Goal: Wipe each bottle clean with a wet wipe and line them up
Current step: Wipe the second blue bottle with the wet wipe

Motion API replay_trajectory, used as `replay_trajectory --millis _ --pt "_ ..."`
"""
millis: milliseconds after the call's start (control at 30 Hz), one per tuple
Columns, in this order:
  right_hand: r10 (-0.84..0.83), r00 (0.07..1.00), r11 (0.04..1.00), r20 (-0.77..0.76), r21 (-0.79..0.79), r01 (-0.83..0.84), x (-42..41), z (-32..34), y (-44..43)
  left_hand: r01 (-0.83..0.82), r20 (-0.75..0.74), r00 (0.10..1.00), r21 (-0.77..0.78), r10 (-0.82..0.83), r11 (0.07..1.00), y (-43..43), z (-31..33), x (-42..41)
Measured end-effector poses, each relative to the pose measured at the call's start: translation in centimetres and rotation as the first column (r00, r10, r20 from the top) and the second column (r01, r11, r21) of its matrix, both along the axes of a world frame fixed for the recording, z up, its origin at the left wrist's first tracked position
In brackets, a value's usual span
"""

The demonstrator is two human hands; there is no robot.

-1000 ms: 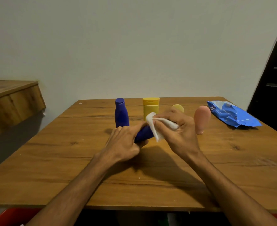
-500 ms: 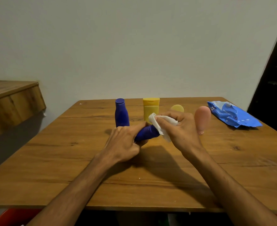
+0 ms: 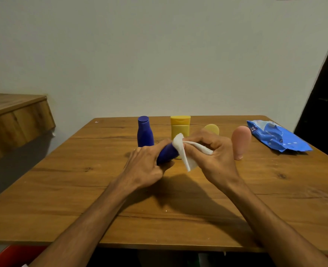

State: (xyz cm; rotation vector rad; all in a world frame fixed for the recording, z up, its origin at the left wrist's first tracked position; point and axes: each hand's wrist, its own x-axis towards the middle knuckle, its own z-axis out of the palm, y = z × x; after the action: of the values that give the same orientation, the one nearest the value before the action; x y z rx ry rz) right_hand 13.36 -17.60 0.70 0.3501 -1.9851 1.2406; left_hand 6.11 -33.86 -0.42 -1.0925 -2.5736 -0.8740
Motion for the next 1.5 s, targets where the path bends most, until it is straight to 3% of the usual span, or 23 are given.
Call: replay_trajectory --millis 333,467,700,967,1300,1500 --pt "-0.052 0.999 0.998 -0.004 0.025 0.052 -0.2 -0.1 0.9 0.030 0.031 0.999 0.018 -0.030 0.999 0.3 0.1 0.3" --pt "0.013 1.000 0.997 -0.007 0.076 -0.013 -0.1 -0.1 0.4 0.008 0.040 0.999 0.020 -0.008 1.000 0.3 0.0 0.3" --pt "0.013 0.997 0.998 0.072 -0.060 -0.009 -0.1 -0.1 0.5 0.031 0.026 0.999 0.032 -0.032 0.999 0.5 -0.4 0.2" --pt "0.075 0.985 0.989 0.154 0.116 -0.094 0.2 0.8 0.6 0.042 -0.040 0.998 -0.063 -0.045 0.997 0.3 -1.0 -0.2" --pt "0.133 0.970 0.975 0.203 -0.205 -0.091 0.3 0.5 0.2 0.015 0.020 1.000 0.050 -0.016 0.999 0.4 -0.8 -0.5" --pt "0.153 0.973 0.960 0.175 -0.261 -0.103 0.2 0.3 0.4 -0.007 0.099 0.995 0.082 -0.001 0.997 0.5 -0.5 -0.5"
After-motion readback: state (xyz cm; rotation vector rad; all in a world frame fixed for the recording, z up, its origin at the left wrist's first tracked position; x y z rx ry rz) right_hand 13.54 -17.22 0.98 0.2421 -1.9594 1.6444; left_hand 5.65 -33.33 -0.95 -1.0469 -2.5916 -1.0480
